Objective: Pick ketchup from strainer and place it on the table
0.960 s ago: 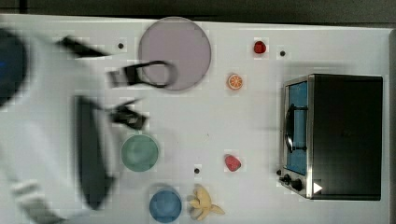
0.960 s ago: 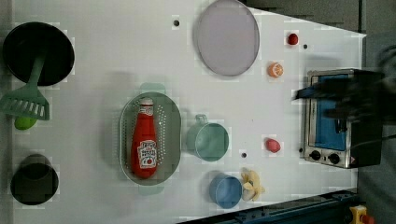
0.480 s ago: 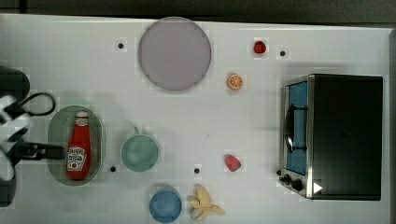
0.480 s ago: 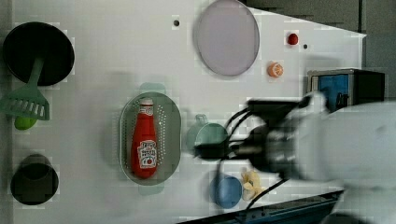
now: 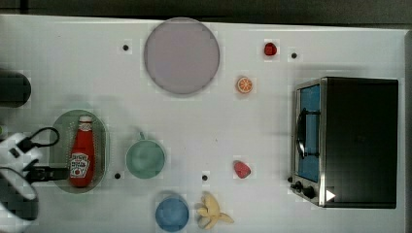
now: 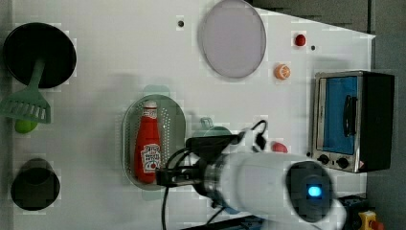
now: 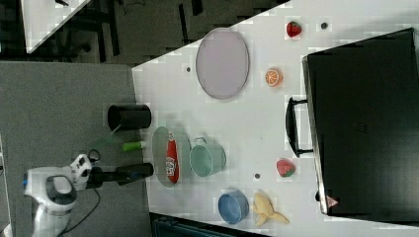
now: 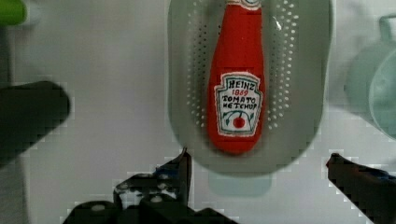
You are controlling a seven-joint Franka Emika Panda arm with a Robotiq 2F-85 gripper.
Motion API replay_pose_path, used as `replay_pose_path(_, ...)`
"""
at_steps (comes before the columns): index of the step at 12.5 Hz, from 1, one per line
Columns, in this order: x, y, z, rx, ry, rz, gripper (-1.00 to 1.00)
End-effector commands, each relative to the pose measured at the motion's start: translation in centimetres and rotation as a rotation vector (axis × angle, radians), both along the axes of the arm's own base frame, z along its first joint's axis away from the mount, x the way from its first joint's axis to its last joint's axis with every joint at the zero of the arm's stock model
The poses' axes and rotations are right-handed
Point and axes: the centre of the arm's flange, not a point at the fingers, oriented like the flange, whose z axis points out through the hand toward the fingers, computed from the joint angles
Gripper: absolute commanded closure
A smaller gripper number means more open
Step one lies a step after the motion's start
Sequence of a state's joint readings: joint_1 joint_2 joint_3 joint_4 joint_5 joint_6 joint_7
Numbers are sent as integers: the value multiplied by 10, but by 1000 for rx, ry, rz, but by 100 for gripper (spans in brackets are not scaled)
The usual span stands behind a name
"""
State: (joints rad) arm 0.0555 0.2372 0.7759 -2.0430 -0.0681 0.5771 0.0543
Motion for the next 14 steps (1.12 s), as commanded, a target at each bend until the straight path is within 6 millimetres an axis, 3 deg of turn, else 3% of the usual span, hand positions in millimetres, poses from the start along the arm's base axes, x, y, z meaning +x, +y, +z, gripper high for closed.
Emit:
replay_pose_path(1,14,-22,-52,39,-30,-100,-100)
replay_pose_path(7,6,-25,-129,113,12,-155,-100)
replay_pose_path(14,6,-31,-185,142,46,-174,-100)
